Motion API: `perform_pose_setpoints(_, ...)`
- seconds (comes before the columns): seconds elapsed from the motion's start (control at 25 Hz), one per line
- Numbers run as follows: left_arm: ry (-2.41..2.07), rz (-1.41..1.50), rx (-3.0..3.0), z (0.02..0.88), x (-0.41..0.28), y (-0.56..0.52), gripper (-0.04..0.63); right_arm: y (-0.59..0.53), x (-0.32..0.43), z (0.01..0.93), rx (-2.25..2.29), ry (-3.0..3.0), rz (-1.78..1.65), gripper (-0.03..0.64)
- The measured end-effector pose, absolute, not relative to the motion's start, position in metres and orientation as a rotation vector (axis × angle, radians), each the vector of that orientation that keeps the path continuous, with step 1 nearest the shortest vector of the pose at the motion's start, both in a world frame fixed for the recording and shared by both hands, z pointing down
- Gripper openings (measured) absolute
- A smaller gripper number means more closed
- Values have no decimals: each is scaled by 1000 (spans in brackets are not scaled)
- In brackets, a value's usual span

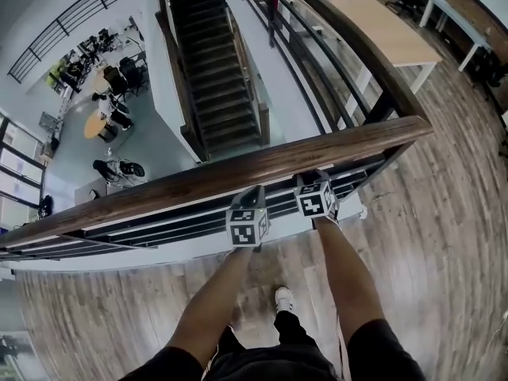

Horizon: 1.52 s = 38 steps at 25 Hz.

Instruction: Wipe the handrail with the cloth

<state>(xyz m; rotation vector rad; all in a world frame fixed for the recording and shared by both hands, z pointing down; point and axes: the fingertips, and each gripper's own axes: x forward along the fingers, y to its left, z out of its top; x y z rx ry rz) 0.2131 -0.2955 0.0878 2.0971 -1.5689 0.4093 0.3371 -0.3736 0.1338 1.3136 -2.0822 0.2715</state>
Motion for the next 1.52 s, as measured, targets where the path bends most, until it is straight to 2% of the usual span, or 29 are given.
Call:
perform_pose_setpoints(0.64,-1438,469,2170,104,318,-310,2,-411,475,131,1465,-2046,280,94)
perform_pose_setpoints(1.24,-1413,492,2210,111,328,-314,3,-446,577,126,1588,-1906,293,94)
perform_pose_setpoints(1.52,-1412,447,2223,112,322,-281,2,-433,624,134,1660,-1779,364,93)
